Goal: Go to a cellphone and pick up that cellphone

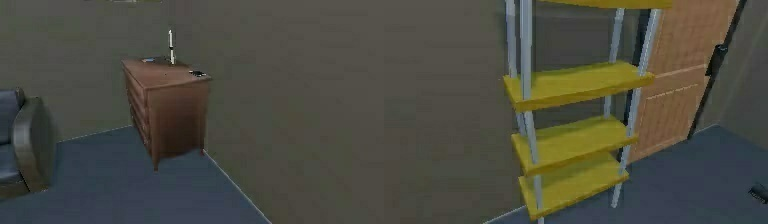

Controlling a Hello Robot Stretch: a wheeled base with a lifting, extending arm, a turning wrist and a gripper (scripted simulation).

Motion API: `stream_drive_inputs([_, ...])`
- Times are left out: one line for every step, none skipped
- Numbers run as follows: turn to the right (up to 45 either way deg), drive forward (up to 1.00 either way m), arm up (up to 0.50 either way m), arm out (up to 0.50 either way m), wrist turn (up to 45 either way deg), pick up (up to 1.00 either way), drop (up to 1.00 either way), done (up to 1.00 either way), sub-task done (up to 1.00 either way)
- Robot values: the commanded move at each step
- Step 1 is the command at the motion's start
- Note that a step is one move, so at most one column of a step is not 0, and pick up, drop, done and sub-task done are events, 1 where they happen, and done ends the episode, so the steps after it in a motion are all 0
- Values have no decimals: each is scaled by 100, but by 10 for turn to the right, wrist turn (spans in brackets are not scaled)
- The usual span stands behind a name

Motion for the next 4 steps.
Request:
stream_drive_inputs([0, 100, 0, 0, 0, 0, 0, 0, 0])
stream_drive_inputs([-450, 0, 0, 0, 0, 0, 0, 0, 0])
stream_drive_inputs([-360, 0, 0, 0, 0, 0, 0, 0, 0])
stream_drive_inputs([0, 0, 50, 0, 0, 0, 0, 0, 0])
